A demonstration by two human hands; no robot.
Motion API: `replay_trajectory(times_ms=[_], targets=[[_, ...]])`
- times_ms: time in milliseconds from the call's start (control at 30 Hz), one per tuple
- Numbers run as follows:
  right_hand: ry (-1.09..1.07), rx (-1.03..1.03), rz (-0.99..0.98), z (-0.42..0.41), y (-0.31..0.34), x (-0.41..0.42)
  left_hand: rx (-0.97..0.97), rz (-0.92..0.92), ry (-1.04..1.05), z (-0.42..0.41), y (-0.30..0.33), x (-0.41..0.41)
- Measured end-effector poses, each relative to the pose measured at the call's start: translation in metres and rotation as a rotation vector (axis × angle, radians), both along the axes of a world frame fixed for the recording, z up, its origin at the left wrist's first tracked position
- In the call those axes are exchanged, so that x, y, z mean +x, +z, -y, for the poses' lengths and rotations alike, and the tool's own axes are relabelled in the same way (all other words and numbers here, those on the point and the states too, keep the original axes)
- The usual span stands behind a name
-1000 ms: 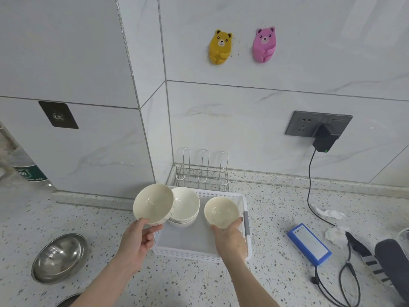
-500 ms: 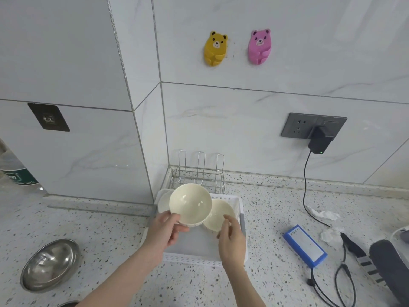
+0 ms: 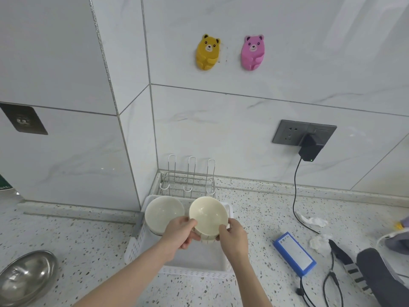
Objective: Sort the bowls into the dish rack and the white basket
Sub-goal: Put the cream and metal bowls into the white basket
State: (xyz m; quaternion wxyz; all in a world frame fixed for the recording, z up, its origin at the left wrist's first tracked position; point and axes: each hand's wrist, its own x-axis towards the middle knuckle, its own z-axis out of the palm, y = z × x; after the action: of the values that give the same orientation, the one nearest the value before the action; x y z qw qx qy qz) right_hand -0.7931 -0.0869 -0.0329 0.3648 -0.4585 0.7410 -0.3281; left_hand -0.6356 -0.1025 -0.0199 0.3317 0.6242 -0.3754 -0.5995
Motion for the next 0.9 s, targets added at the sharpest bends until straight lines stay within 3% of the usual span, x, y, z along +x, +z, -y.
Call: replay_trajectory(times_ms=[367, 900], targets=[[-0.013, 0.063, -0.157, 0.012, -0.011, 0.002, -0.059, 0.238, -0.243, 0.012, -0.012, -0.001], [0.066, 0.147, -0.28, 0.013, -0.007, 0.003, -0.033, 0.196, -0.243, -0.002, 0.001, 0.014]])
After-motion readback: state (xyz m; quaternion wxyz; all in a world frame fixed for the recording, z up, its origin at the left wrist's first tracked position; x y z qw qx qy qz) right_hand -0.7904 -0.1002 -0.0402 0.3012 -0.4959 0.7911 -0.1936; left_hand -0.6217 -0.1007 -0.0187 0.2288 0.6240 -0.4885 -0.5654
